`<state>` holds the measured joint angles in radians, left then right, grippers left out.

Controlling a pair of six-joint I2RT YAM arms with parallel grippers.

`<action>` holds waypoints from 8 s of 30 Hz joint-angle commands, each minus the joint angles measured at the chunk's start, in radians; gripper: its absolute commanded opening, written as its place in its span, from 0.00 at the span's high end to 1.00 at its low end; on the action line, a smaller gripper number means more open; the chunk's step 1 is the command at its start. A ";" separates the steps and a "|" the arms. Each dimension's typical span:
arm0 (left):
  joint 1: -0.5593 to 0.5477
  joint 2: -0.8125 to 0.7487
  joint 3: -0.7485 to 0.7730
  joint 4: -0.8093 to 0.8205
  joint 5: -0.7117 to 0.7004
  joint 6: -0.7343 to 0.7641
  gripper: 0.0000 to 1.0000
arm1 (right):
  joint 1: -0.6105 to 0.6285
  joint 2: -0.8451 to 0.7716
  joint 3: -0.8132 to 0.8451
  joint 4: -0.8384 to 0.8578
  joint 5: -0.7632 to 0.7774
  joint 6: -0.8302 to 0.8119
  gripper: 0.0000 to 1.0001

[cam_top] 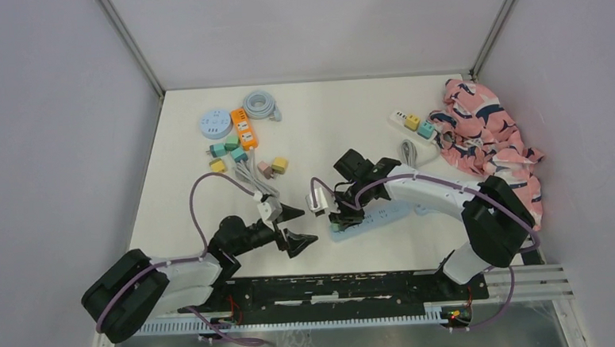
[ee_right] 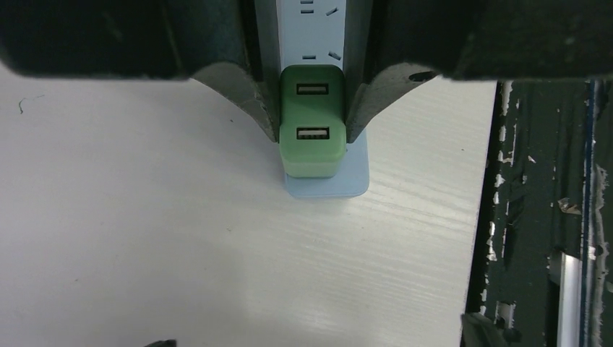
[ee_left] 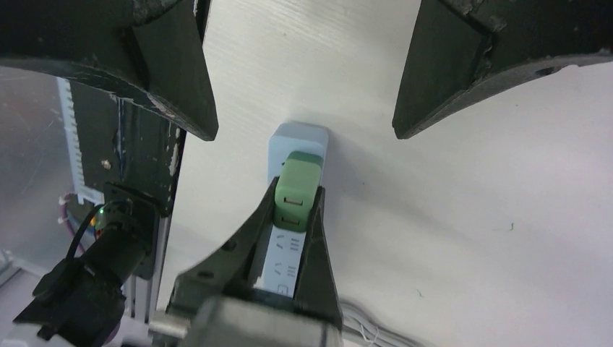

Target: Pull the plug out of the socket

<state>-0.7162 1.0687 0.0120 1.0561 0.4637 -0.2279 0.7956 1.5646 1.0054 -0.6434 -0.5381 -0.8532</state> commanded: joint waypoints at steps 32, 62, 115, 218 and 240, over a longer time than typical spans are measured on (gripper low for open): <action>-0.244 0.658 0.243 0.404 -0.163 0.183 0.18 | -0.126 -0.124 0.004 -0.030 -0.340 -0.080 1.00; -0.241 0.701 0.284 0.216 -0.137 0.210 0.97 | -0.209 -0.129 0.045 -0.156 -0.456 -0.129 1.00; -0.176 0.709 0.260 0.219 -0.079 0.142 0.97 | -0.274 -0.183 0.050 -0.188 -0.418 -0.176 1.00; -0.156 -0.091 0.446 -0.674 -0.567 -0.320 0.08 | -0.434 0.138 0.169 0.316 -0.669 1.179 0.95; -0.284 0.394 1.012 -1.229 -0.778 -0.140 0.25 | -0.447 0.237 0.197 0.266 -0.667 1.242 0.92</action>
<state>-0.9974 1.4330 0.9527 -0.1112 -0.2859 -0.4297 0.3523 1.8004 1.1545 -0.3828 -1.1736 0.3775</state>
